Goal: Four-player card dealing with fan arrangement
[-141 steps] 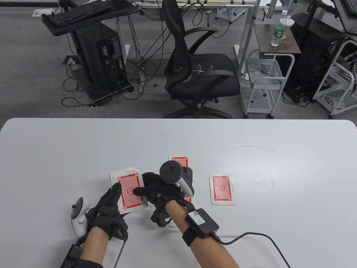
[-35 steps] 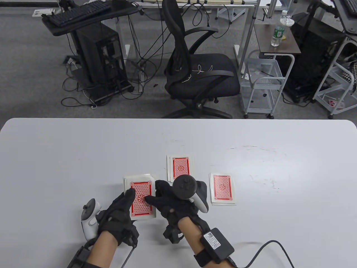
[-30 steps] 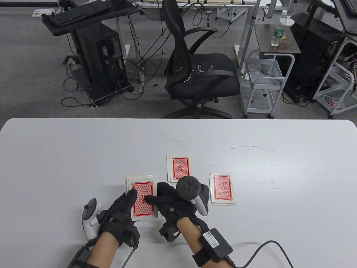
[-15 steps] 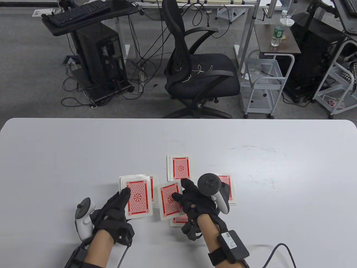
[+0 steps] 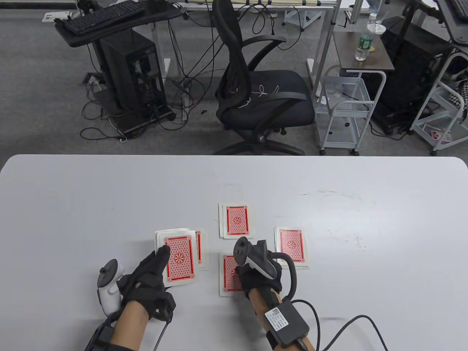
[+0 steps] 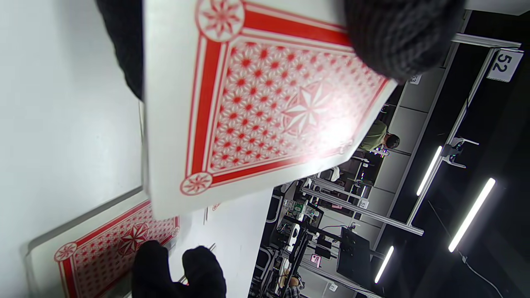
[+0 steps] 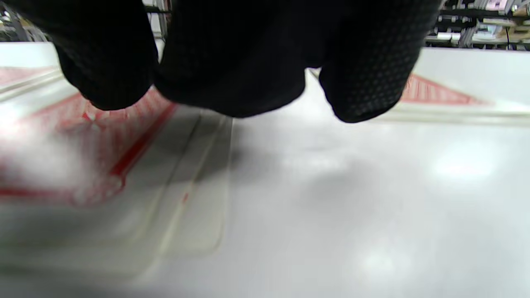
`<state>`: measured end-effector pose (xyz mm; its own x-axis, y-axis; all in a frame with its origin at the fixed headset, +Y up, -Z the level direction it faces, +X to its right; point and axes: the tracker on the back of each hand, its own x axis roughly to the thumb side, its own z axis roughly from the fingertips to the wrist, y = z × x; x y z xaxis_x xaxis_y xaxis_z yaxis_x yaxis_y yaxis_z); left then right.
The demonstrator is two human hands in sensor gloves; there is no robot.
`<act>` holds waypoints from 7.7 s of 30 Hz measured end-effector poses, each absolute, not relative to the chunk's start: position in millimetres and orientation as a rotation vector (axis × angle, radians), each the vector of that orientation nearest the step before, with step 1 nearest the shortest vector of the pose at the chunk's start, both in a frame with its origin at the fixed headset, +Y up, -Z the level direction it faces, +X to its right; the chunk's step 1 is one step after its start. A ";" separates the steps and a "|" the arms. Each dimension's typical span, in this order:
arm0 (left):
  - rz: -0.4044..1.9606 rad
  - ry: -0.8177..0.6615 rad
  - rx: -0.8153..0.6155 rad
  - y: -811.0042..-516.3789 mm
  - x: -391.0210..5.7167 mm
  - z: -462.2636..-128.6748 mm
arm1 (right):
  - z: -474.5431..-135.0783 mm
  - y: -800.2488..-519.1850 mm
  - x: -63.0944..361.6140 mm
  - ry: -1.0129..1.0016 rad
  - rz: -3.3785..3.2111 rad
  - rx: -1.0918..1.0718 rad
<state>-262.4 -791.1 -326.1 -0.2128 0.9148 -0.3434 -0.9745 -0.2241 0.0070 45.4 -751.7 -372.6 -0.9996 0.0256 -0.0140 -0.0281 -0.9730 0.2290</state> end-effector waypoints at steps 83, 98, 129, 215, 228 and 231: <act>1.877 0.277 -0.298 -795.4 -278.2 -336.0 | -433.8 -691.6 24.3 0.230 2.165 0.270; 1.890 0.327 -0.255 -797.3 -293.6 -340.3 | -529.1 -747.3 35.0 0.293 3.026 -0.179; 1.909 0.248 -0.250 -788.2 -272.1 -332.7 | -409.8 -716.6 -23.7 0.285 2.026 0.351; 1.791 0.238 -0.303 -785.4 -252.1 -328.8 | -370.9 -732.1 57.6 0.203 2.789 0.146; 1.773 0.161 -0.349 -780.0 -222.5 -320.8 | -358.6 -734.2 21.6 0.140 2.127 0.309; 1.766 0.157 -0.383 -782.4 -226.8 -322.5 | -361.4 -735.4 23.5 0.145 2.136 0.308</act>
